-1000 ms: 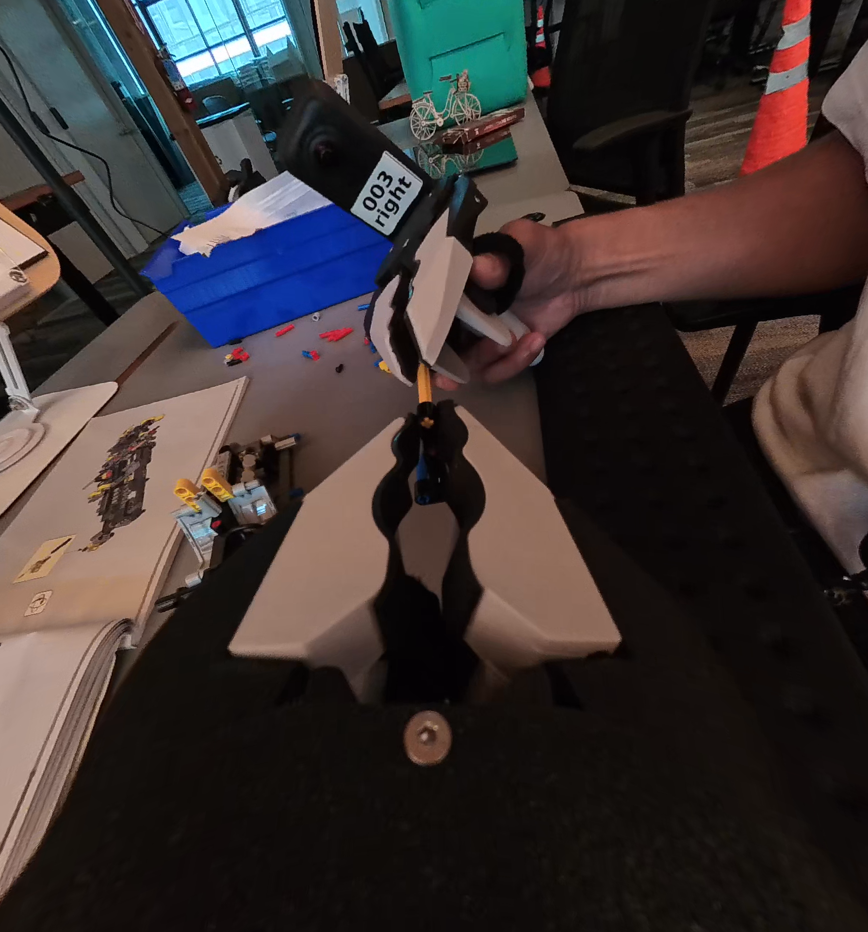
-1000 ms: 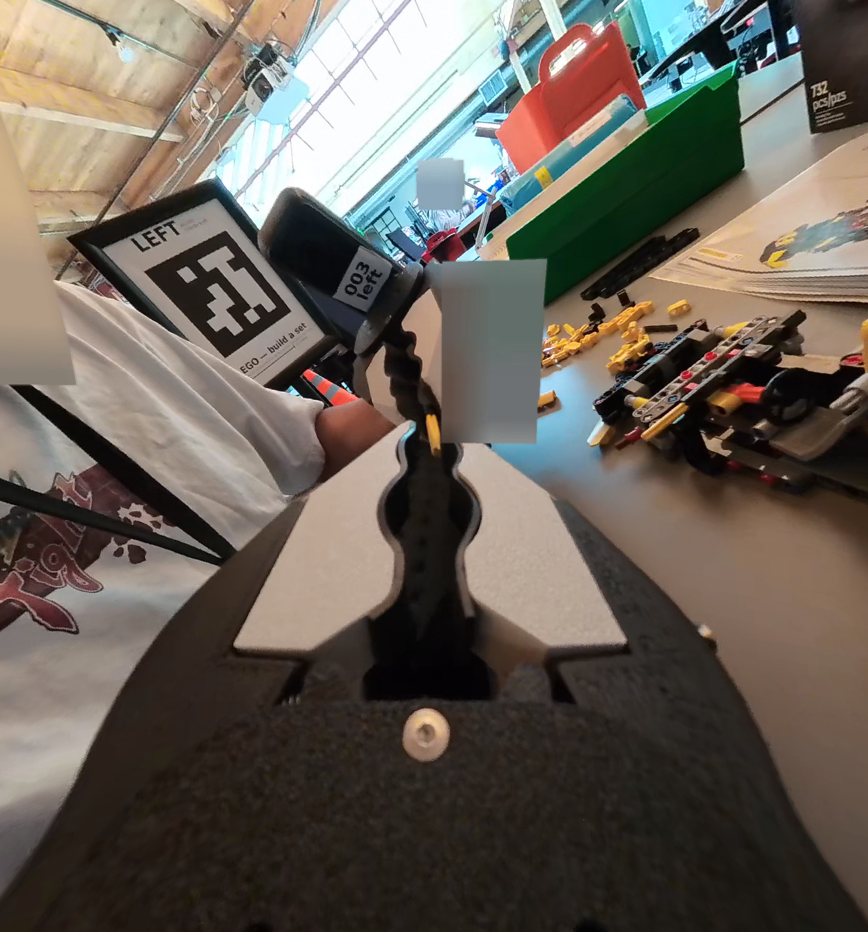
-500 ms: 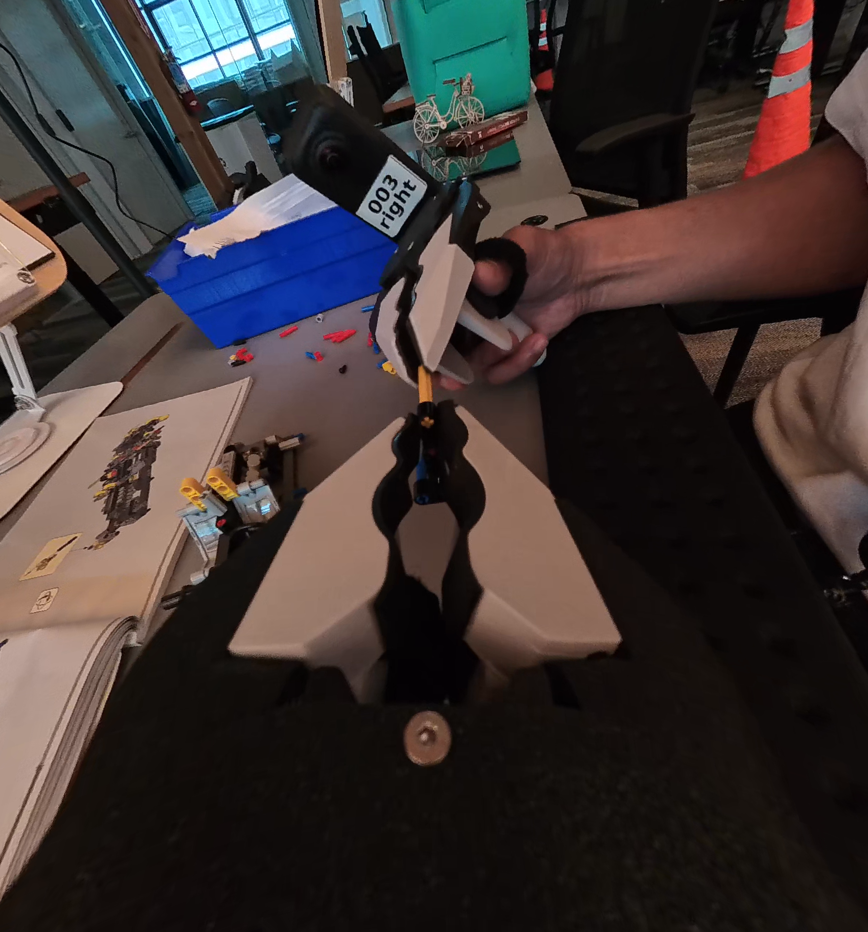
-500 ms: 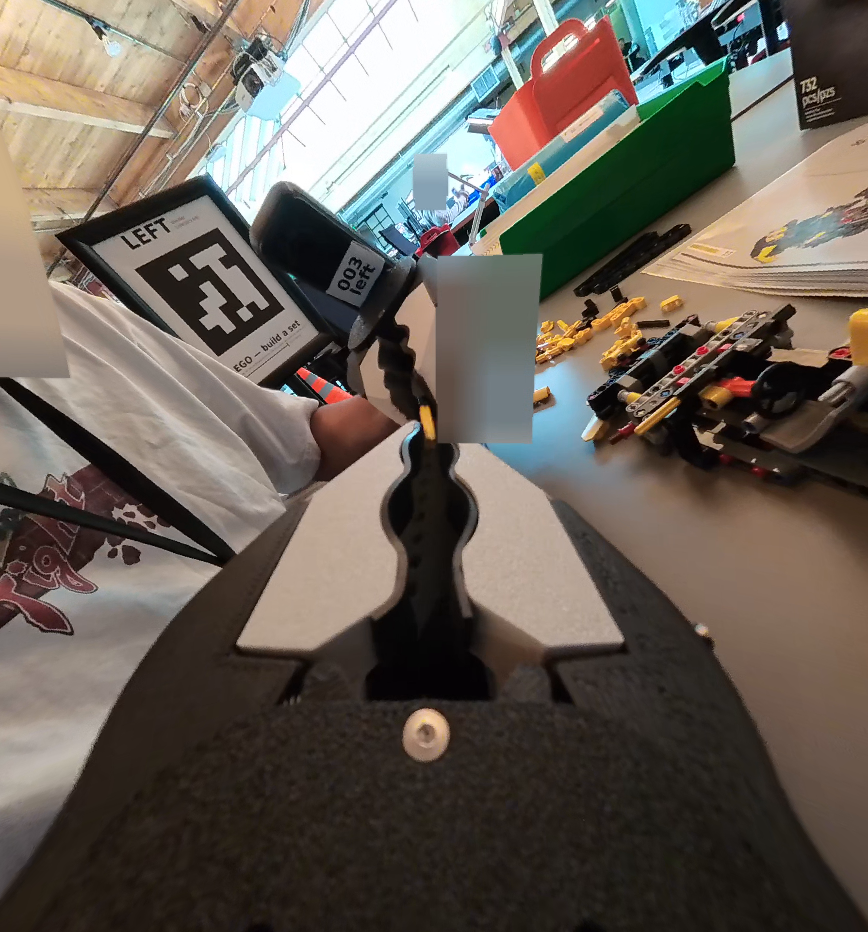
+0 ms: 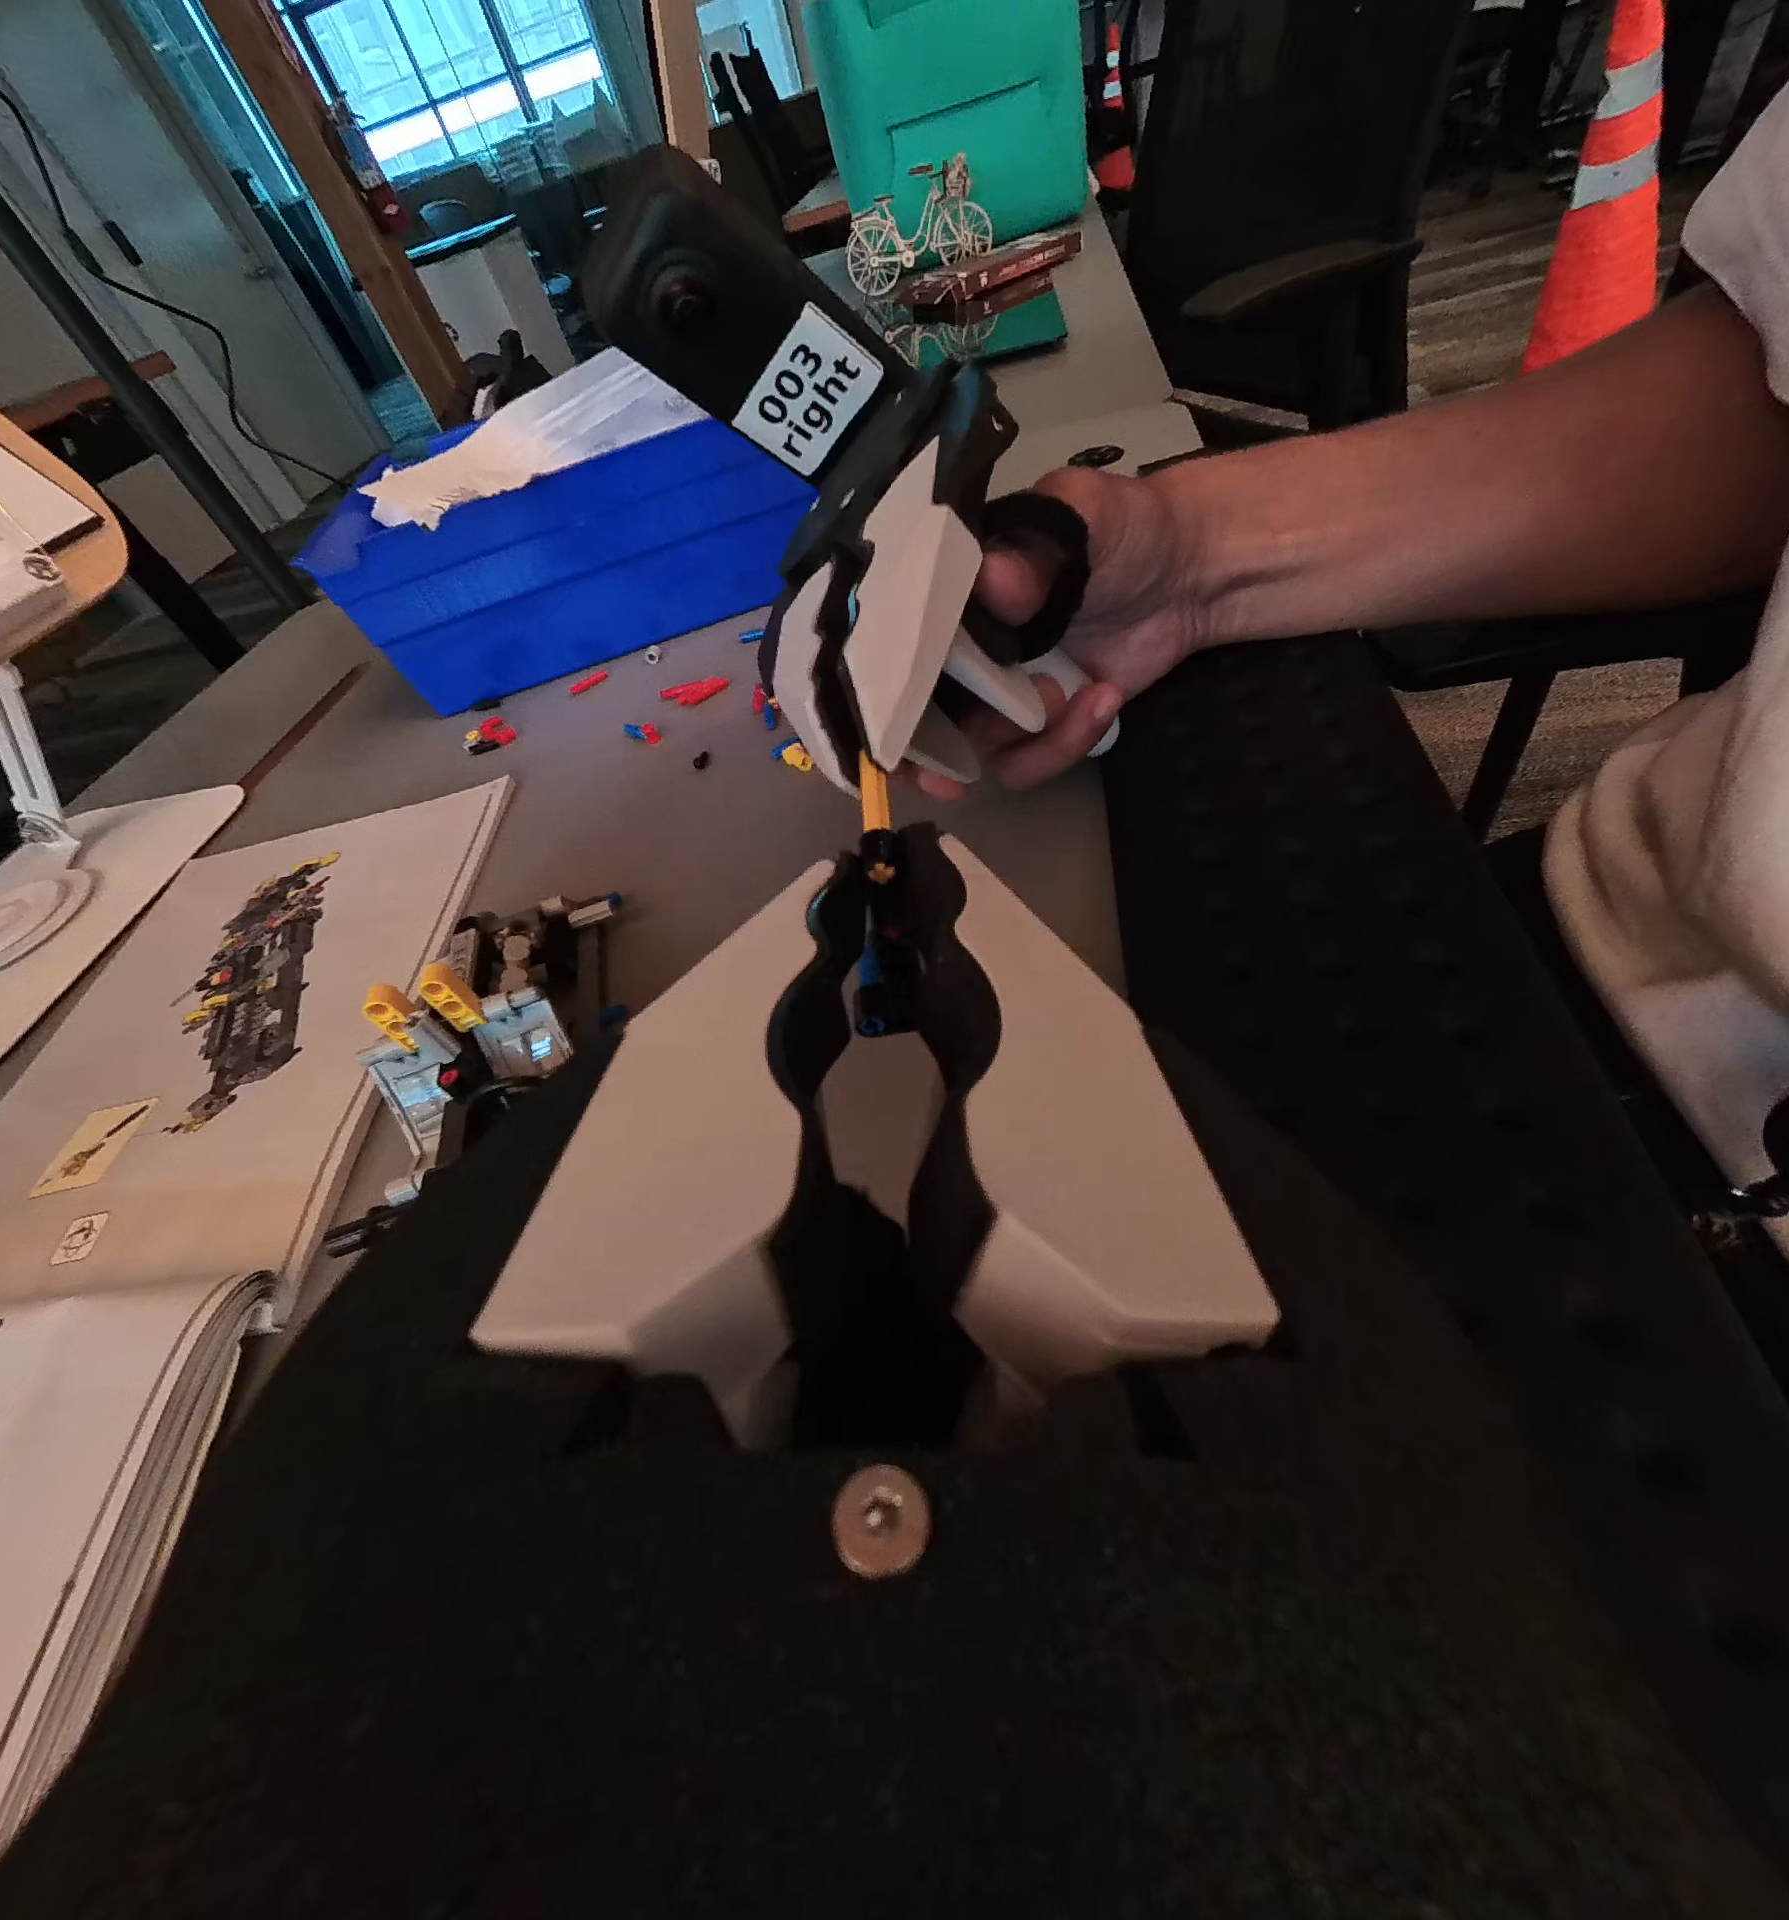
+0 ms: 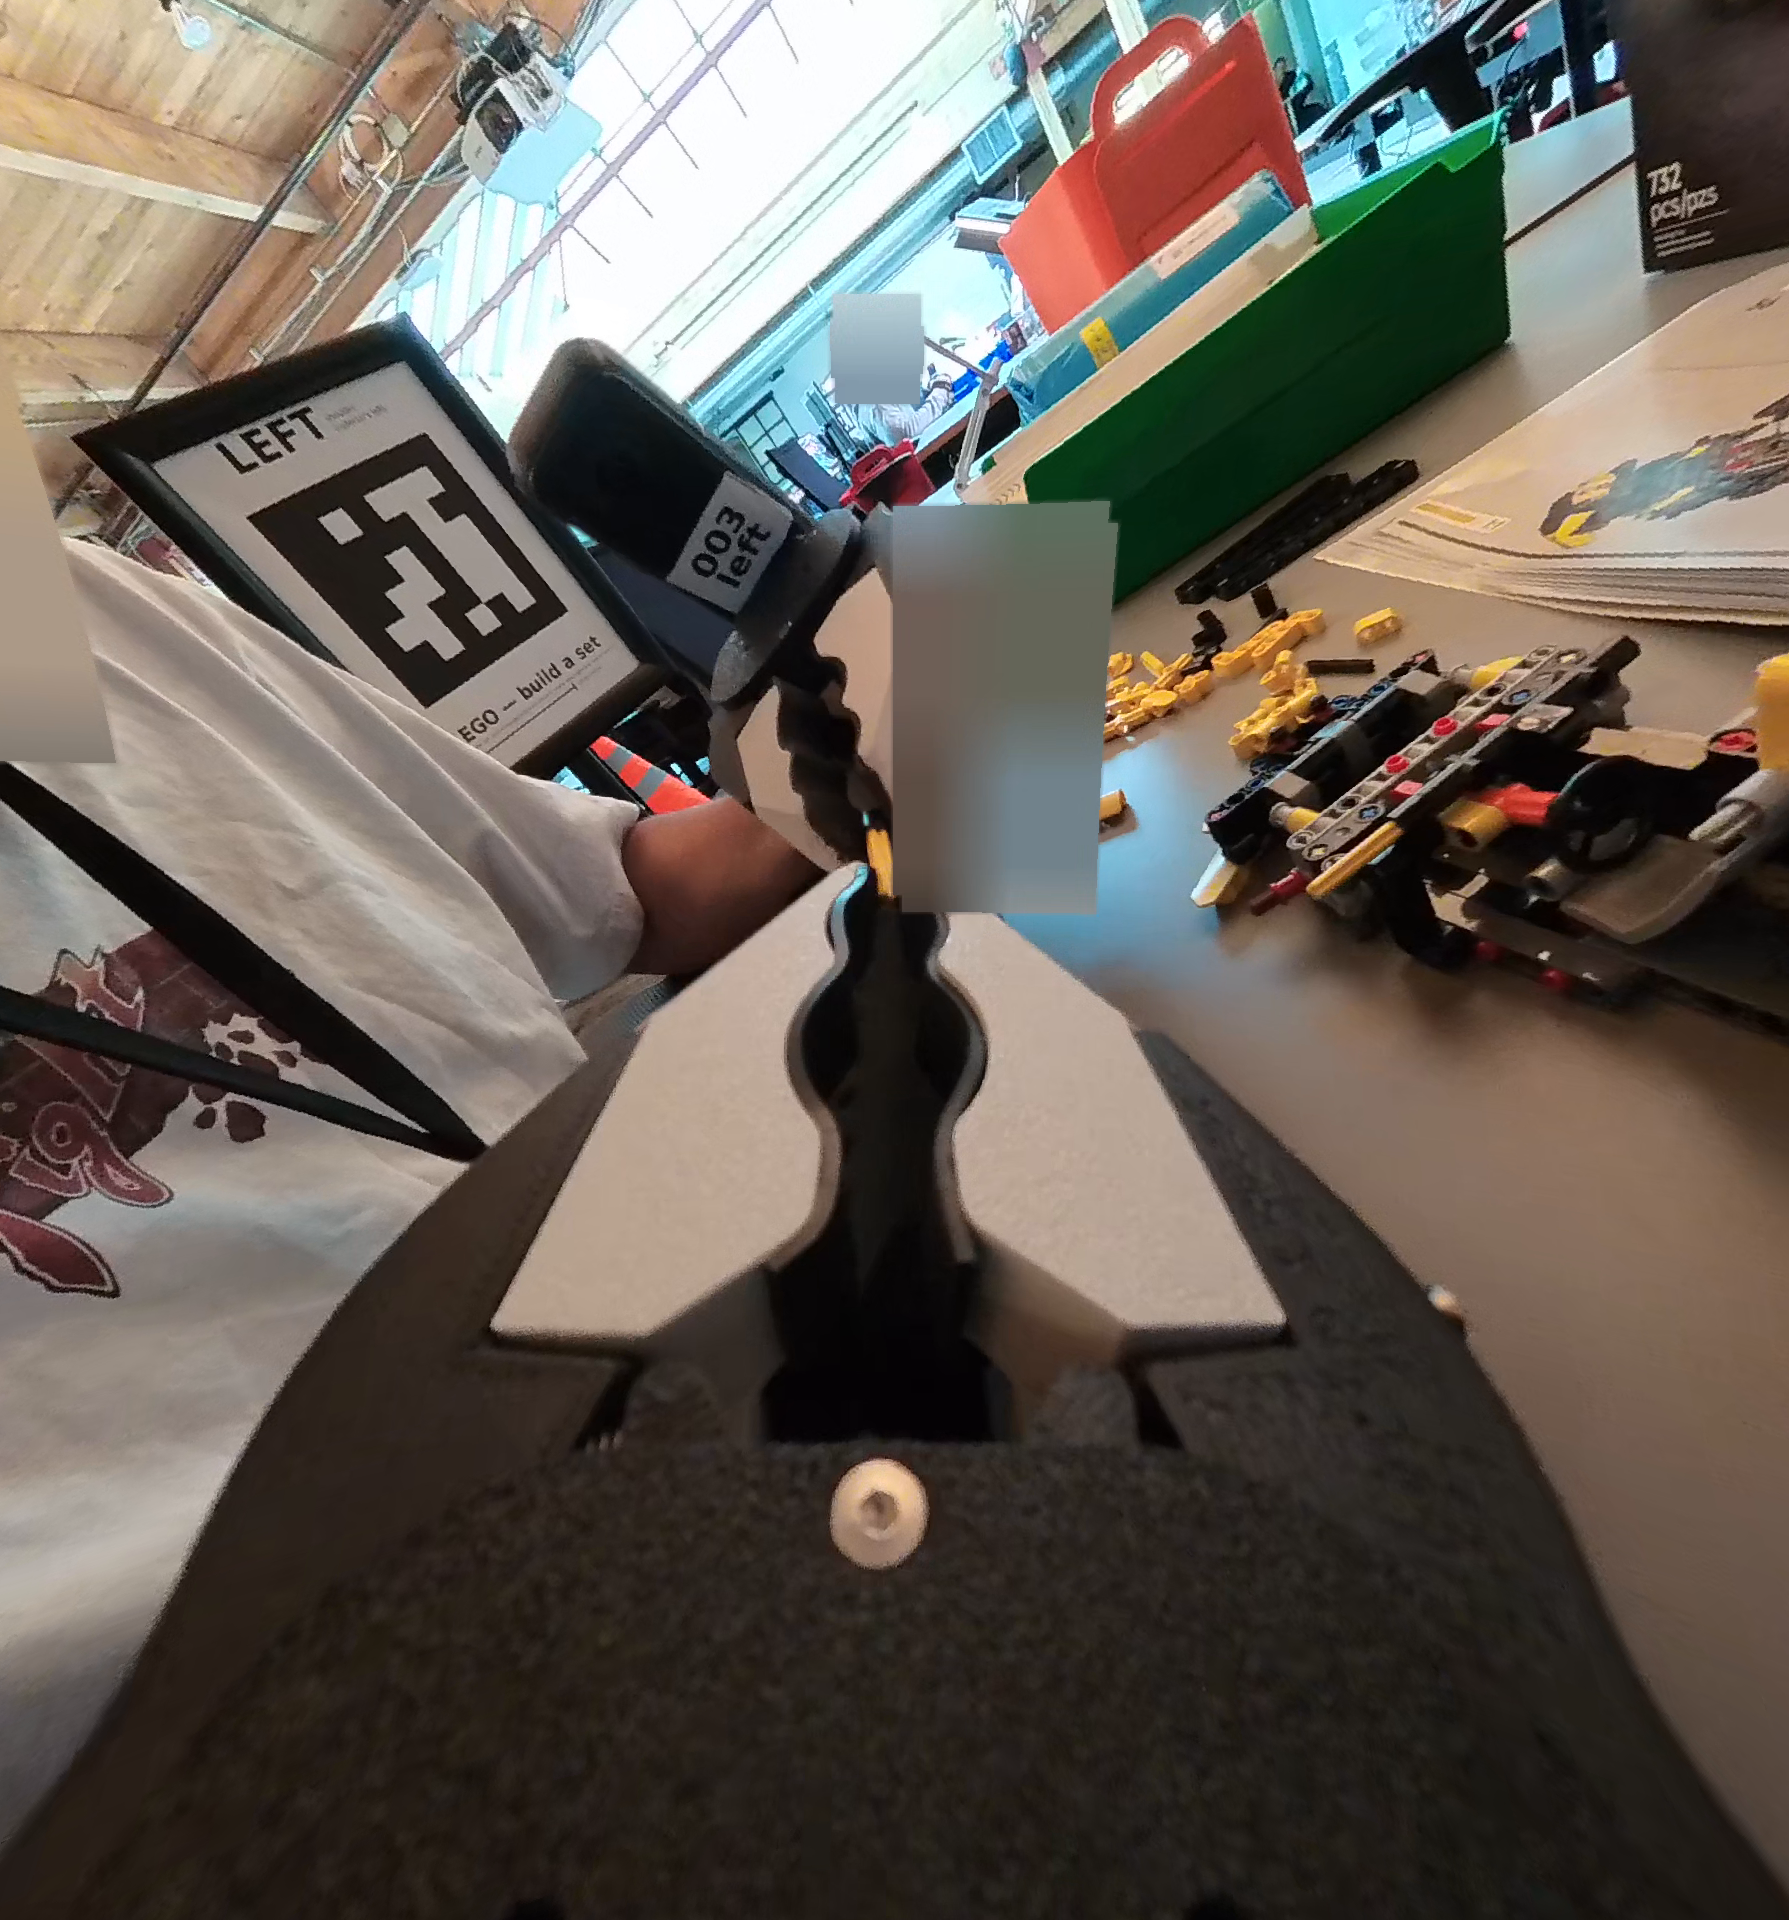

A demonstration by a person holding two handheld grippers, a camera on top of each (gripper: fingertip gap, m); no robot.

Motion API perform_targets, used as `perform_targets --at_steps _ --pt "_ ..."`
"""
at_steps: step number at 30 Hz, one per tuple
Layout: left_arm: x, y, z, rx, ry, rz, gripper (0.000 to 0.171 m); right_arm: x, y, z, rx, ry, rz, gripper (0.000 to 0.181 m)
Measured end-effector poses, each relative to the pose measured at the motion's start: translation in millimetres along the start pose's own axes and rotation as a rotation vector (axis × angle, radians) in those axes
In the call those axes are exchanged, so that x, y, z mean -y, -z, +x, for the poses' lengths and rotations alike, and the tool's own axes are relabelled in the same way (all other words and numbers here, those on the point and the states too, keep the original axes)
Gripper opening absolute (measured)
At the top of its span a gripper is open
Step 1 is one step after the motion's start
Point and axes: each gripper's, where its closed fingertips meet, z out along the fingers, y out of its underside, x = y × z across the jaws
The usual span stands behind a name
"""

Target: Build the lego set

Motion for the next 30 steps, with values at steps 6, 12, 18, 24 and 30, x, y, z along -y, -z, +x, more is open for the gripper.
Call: perform_targets --at_steps 6,12,18,24,30 --pt "-8 -5 6 -0.023 -0.023 -0.048 0.005 -2 -1 -1 -0.003 0.013 -0.012 0.003" --pt "-19 -15 16 -0.044 -0.045 -0.115 0.007 -5 -5 2 -0.026 0.052 -0.049 0.003" --pt "-14 -8 6 -0.015 -0.016 -0.084 0.005 -4 0 2 -0.008 0.013 -0.030 0.003" --pt "-6 -4 0 -0.017 0.055 -0.031 0.005 -4 0 5 -0.027 0.017 -0.030 0.004" --pt "-6 -4 0 -0.009 0.037 -0.029 0.005 -3 -1 4 -0.042 0.045 -0.030 0.003"
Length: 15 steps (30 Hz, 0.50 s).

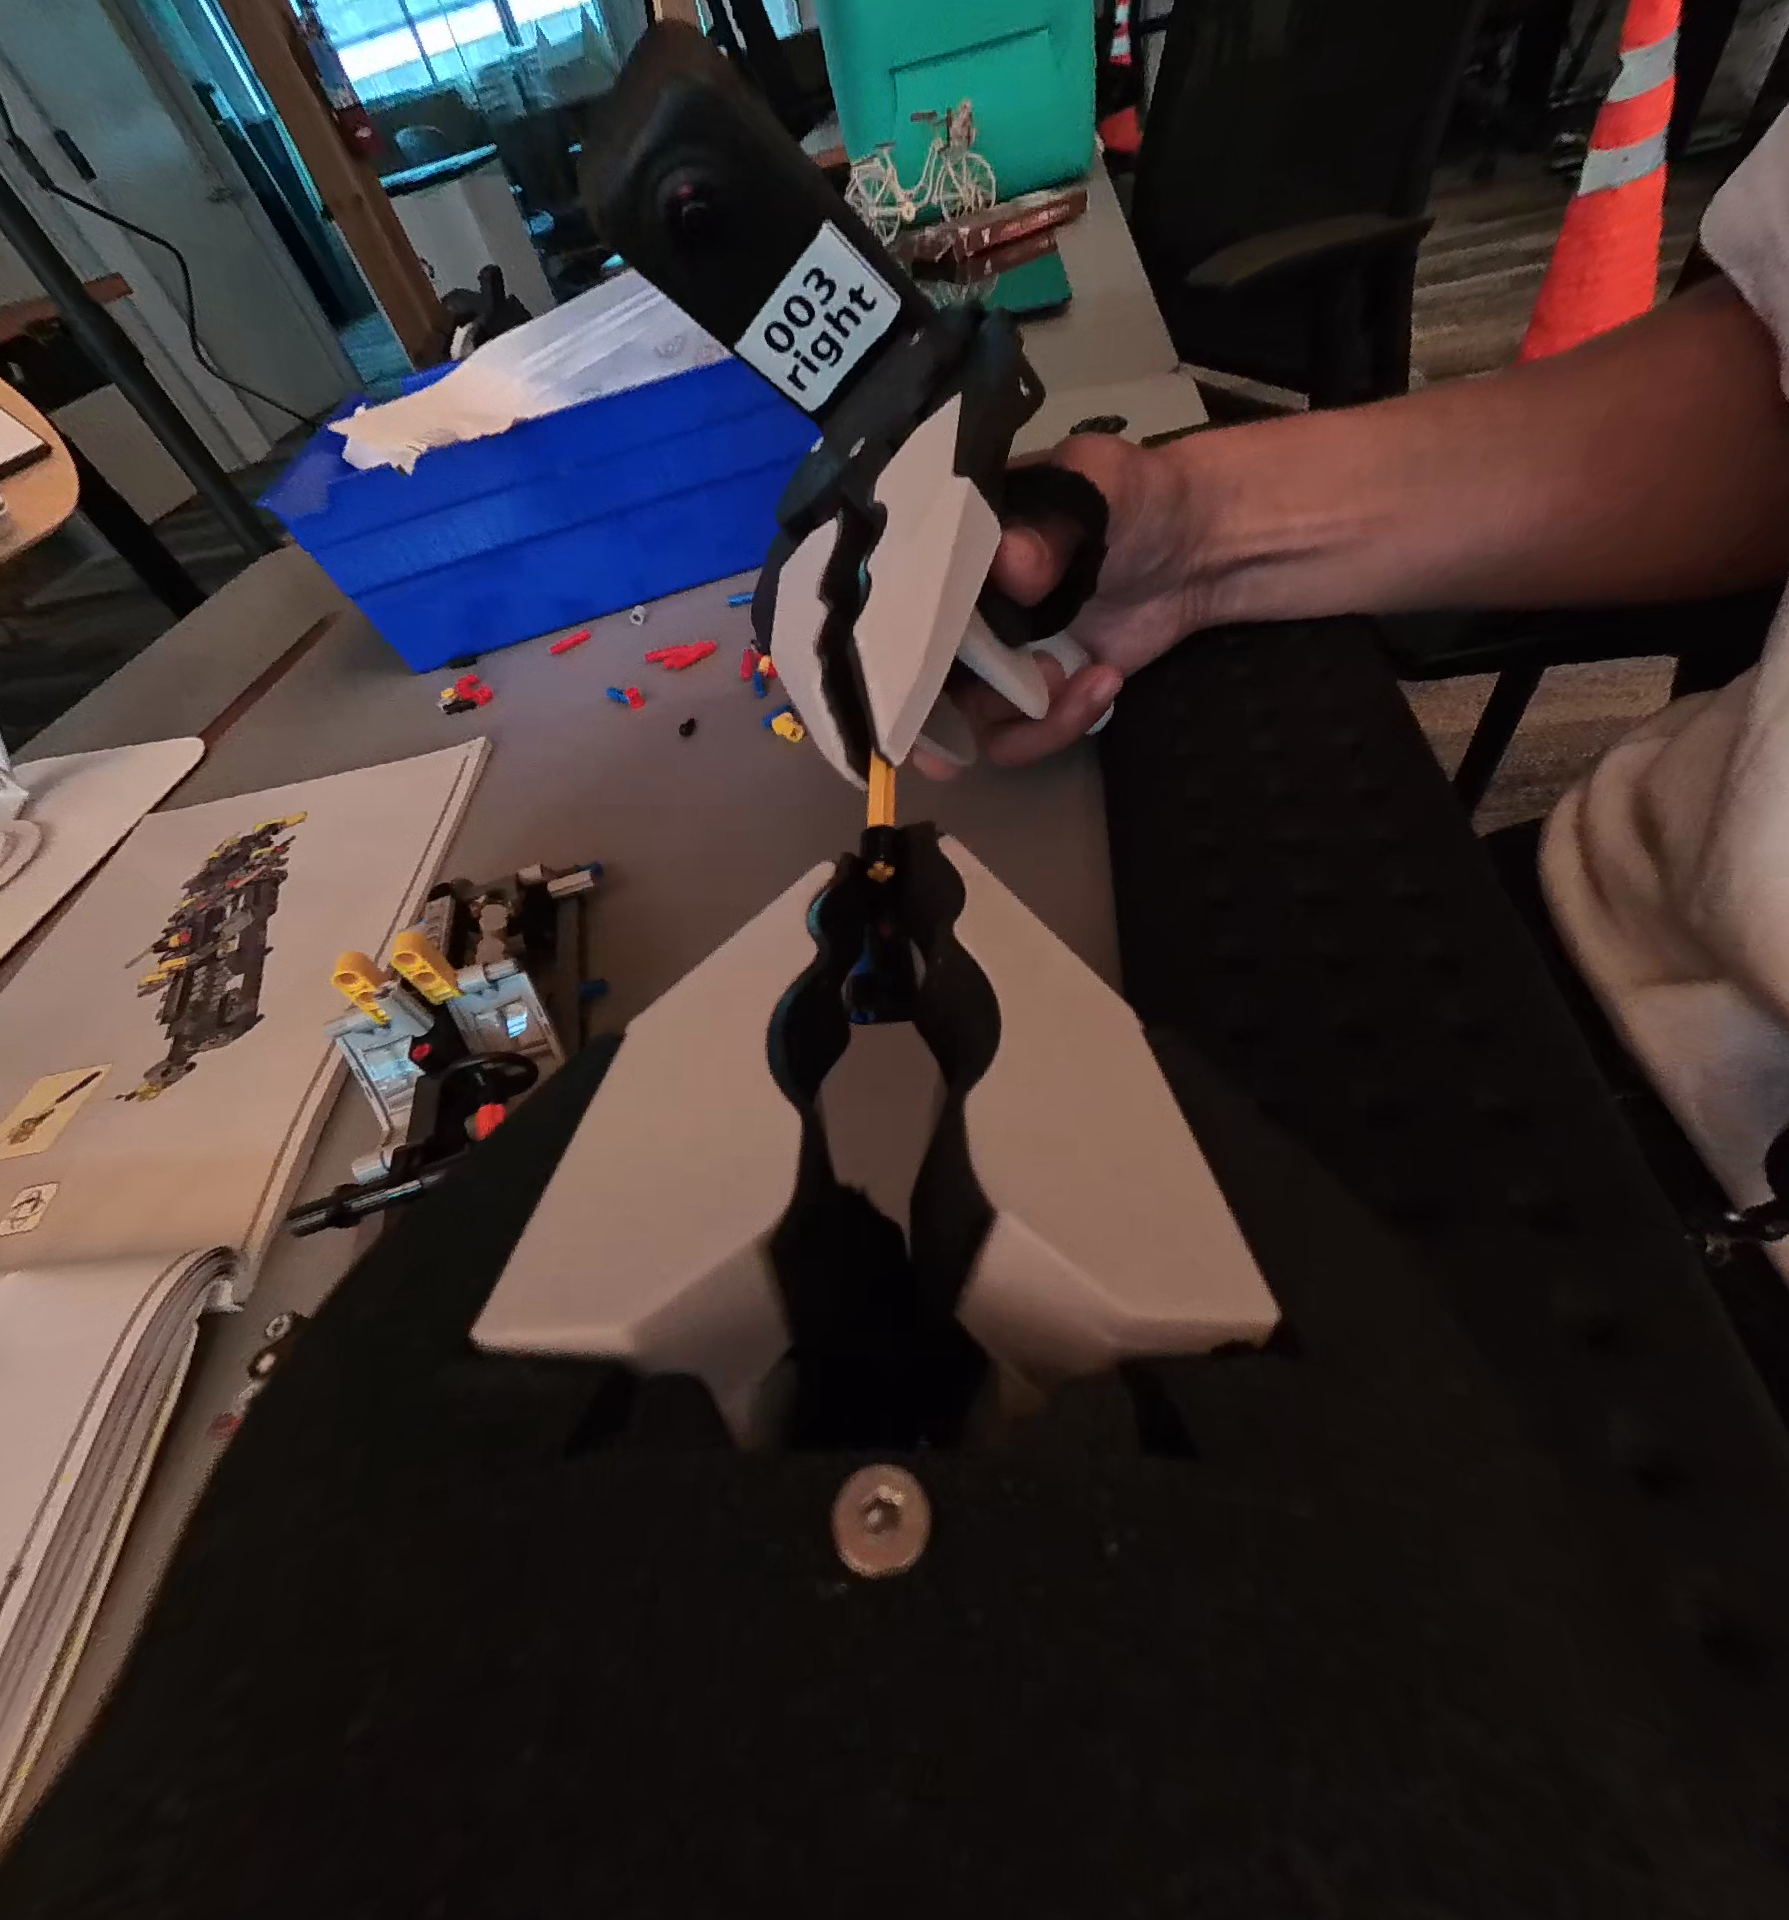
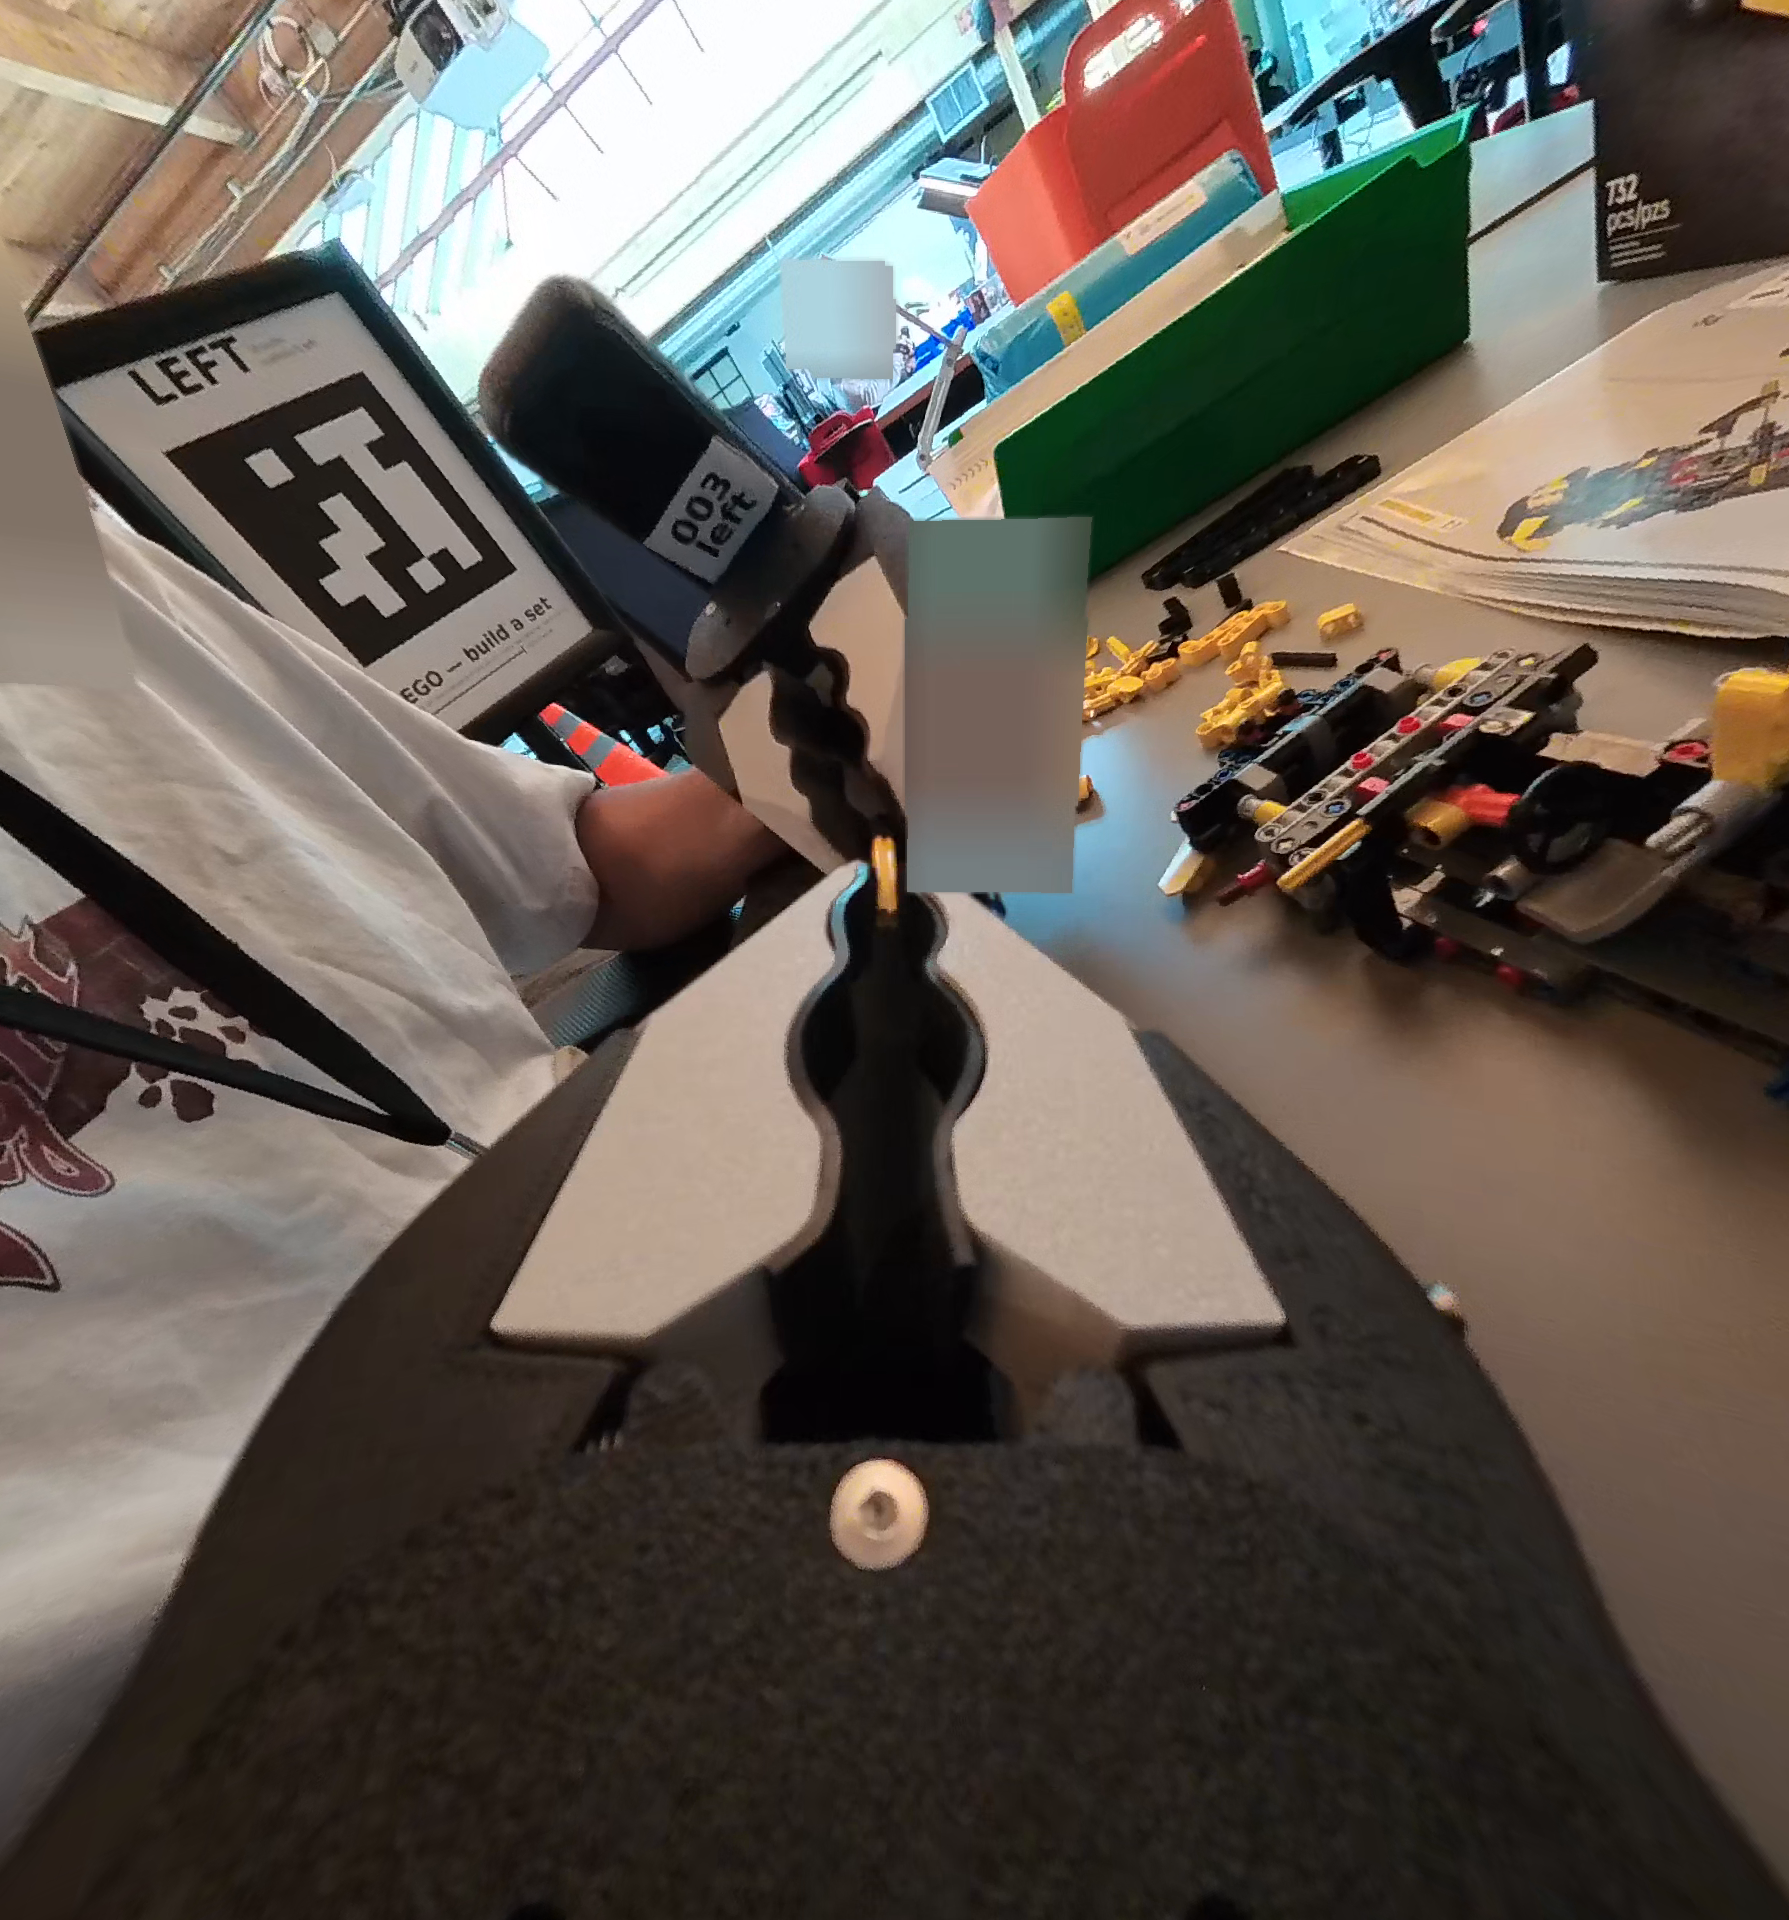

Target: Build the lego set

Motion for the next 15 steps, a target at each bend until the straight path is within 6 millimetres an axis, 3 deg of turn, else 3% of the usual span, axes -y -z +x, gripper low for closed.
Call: perform_targets --at_steps 15 --pt "10.6 1.6 -1.9 0.029 0.006 0.059 0.005 7.0 0.3 -6.6 0.032 0.004 0.044 0.003"
